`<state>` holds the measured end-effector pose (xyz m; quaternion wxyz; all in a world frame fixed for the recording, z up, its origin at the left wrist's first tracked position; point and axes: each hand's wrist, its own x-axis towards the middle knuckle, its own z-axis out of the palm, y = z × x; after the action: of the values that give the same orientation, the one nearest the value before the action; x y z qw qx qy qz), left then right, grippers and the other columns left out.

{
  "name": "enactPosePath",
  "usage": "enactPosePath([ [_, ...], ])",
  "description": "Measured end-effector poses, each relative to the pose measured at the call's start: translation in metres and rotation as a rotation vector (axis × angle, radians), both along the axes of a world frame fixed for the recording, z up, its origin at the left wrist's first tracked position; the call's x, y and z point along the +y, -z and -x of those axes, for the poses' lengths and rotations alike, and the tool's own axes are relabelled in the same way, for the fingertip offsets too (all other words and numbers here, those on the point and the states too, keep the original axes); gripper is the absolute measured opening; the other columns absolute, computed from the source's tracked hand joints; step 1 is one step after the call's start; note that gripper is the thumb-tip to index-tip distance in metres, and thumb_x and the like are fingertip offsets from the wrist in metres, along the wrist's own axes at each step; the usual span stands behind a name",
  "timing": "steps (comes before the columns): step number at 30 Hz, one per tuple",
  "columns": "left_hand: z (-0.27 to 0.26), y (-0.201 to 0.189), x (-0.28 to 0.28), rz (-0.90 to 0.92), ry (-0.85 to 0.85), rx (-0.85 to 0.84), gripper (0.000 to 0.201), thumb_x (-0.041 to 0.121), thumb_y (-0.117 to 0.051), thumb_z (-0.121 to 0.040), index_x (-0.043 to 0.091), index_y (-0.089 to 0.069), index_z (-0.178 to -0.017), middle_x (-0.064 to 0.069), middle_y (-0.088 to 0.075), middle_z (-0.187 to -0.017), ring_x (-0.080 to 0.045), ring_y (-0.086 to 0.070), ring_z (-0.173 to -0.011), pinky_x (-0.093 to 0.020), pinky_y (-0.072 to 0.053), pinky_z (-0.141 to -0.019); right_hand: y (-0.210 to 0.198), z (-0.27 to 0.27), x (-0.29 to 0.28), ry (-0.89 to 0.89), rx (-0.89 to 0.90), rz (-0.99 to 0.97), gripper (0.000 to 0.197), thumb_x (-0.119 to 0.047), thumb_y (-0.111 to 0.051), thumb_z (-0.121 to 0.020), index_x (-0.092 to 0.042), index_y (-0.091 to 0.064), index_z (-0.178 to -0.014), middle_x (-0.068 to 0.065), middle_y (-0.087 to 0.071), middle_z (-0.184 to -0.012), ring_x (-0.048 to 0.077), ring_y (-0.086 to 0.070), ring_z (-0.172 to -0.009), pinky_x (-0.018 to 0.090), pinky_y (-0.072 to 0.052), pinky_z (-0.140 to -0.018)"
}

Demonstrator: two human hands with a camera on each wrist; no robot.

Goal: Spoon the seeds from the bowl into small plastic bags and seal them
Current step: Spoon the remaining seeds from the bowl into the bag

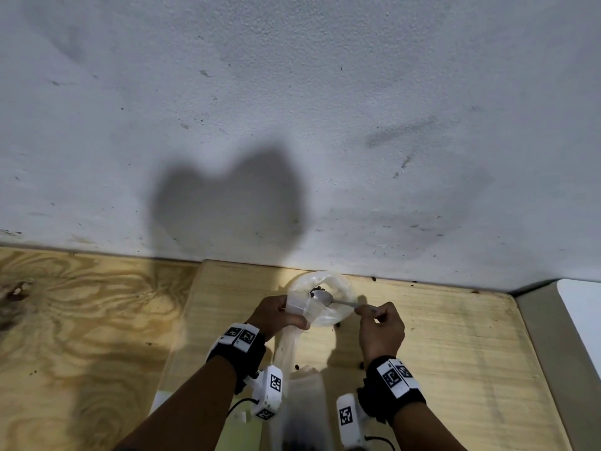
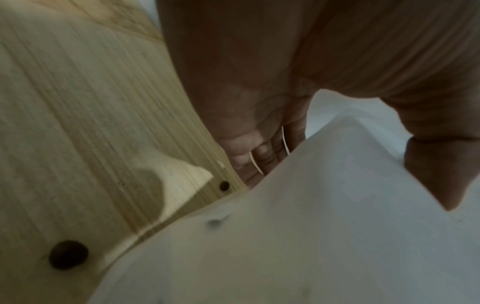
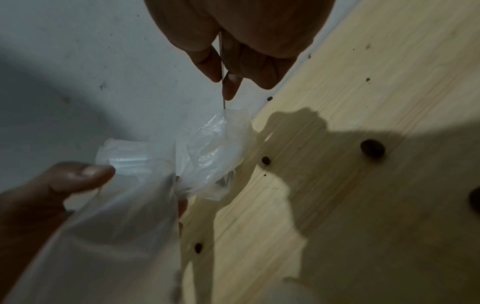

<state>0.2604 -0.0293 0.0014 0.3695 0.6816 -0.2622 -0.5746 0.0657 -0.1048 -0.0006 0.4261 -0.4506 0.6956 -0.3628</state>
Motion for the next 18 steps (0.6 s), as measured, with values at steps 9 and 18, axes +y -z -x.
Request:
enactPosePath([
  [9,-0.003,0.003,-0.002,-0.060,-0.003,0.070,0.052,0.025,-0.082,-0.039,0.008,-0.077,-0.087,-0.016,-0.074,-0.092,-0.029,-0.066,-0.087,-0.043,-0.052,-0.082,0.009,-0.003,-0.010,0.163,-0.215,-0.268,0.040,-0.025,-0.076,-0.069,-0.021,-0.038,-0.059,0.009,-0.042,-0.061,0.020,-0.031,-0.052,0.030,-0.031,-0.049],
  [18,-0.009,0.001,0.000,-0.054,-0.046,0.071,0.059,0.025,-0.083,-0.036,0.011,-0.075,-0.093,-0.008,-0.075,-0.088,-0.024,-0.066,-0.083,-0.037,-0.053,-0.077,0.014,0.022,-0.014,0.060,-0.300,-0.250,0.037,-0.014,-0.076,-0.077,-0.019,-0.042,-0.066,0.009,-0.037,-0.064,0.017,-0.026,-0.048,0.027,-0.026,-0.045],
])
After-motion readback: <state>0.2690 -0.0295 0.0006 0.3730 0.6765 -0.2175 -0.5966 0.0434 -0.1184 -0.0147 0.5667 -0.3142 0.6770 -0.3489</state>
